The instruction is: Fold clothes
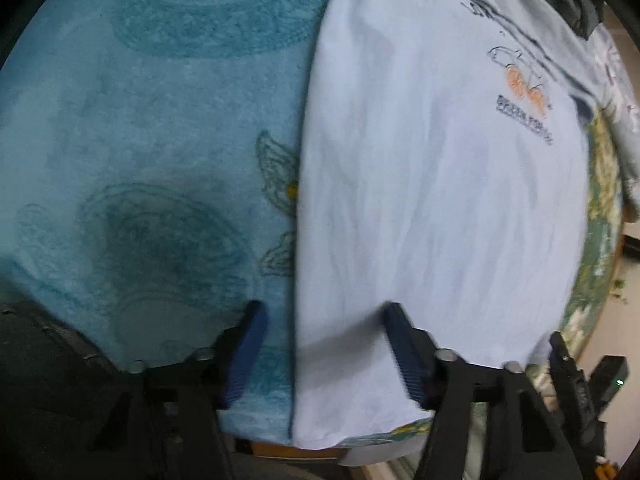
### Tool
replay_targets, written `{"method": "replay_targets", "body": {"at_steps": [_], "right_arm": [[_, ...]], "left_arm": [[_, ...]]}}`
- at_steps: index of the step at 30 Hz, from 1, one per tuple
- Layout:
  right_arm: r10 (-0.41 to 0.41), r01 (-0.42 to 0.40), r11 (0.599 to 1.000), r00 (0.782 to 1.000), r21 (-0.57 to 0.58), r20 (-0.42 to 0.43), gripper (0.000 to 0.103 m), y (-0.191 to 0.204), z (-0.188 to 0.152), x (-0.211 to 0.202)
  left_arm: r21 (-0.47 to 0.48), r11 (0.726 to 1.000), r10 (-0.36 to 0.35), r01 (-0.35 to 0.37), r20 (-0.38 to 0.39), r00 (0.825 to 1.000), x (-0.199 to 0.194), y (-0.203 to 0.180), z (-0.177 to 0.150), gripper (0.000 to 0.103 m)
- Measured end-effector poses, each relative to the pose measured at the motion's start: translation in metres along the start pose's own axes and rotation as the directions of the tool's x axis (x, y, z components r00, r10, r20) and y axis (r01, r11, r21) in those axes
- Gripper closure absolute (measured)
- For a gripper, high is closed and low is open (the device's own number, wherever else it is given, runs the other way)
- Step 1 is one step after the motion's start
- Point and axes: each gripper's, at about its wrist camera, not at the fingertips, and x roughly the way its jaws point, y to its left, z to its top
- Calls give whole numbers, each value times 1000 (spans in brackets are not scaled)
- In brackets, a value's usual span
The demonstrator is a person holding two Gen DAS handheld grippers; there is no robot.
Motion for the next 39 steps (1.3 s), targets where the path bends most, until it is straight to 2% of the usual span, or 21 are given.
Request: {"method": "replay_targets", "body": {"at_steps": [1, 2, 3, 5, 7, 9, 10, 11, 13, 15, 17, 20, 23, 26, 28, 29, 30, 33, 35, 38, 39], "right_arm": [[6, -6, 1000, 1000, 9, -10, 83, -2, -1, 0], [15, -14, 1000, 1000, 18, -19, 89, -3, -3, 0], [54, -53, 998, 998, 33, -33, 93, -4, -4, 2], [151, -149, 987, 988, 64, -33, 94, -6, -8, -1], [260, -260, 960, 965, 105, 20, 95, -7, -7, -10], [351, -358, 925, 933, 126, 75, 95, -5, 1, -20], [395, -406, 904, 913, 134, 103, 95, -4, 6, -24], [436, -452, 881, 891, 139, 130, 95, -3, 11, -29], [484, -506, 854, 858, 121, 173, 95, 5, 28, -40], [509, -533, 840, 837, 96, 201, 95, 18, 51, -46], [515, -541, 838, 828, 71, 221, 95, 31, 74, -50], [490, -518, 851, 844, 92, 217, 95, 39, 94, -37], [465, -494, 862, 860, 113, 211, 95, 47, 114, -24], [439, -470, 872, 874, 134, 205, 95, 55, 133, -11], [422, -454, 879, 884, 148, 201, 95, 60, 146, -2], [414, -445, 882, 888, 155, 199, 95, 62, 153, 2], [405, -437, 885, 893, 162, 197, 95, 65, 160, 6], [380, -413, 892, 906, 186, 189, 93, 64, 162, 15], [363, -396, 895, 914, 203, 184, 92, 60, 159, 20], [338, -372, 900, 925, 228, 175, 92, 55, 154, 27], [329, -364, 901, 928, 236, 172, 83, 53, 152, 30]], "left_arm": [[-9, 1000, -23, 23, 6, 1000, -2, 1, 0, 69], [-18, 998, -53, 54, 12, 999, -3, 2, 0, 87], [-27, 996, -83, 84, 18, 996, -5, 4, 0, 99], [-51, 985, -161, 164, 54, 985, -12, 8, 0, 99], [-58, 967, -242, 248, 99, 965, -21, 11, 1, 99], [-38, 937, -336, 347, 177, 925, -37, 13, 1, 99], [-18, 920, -377, 390, 218, 900, -47, 14, 2, 99], [3, 899, -422, 438, 267, 866, -58, 15, 4, 99], [32, 871, -471, 491, 344, 812, -77, 12, 14, 99], [52, 865, -477, 499, 394, 786, -90, 8, 24, 99], [83, 875, -463, 477, 436, 772, -102, -1, 35, 99], [150, 900, -429, 409, 474, 769, -114, -2, 60, 99], [186, 913, -407, 364, 499, 765, -119, 22, 81, 98], [184, 894, -444, 409, 481, 756, -102, 37, 98, 94], [168, 892, -446, 420, 478, 757, -95, 45, 103, 82], [162, 891, -448, 425, 472, 760, -92, 47, 105, 68], [157, 889, -451, 430, 463, 763, -89, 47, 107, 59], [117, 886, -450, 448, 450, 772, -84, 50, 106, 50], [47, 899, -410, 436, 441, 798, -79, 56, 97, 46], [-19, 895, -401, 446, 407, 821, -66, 56, 84, 45], [-33, 904, -383, 427, 384, 840, -60, 53, 82, 43]]}}
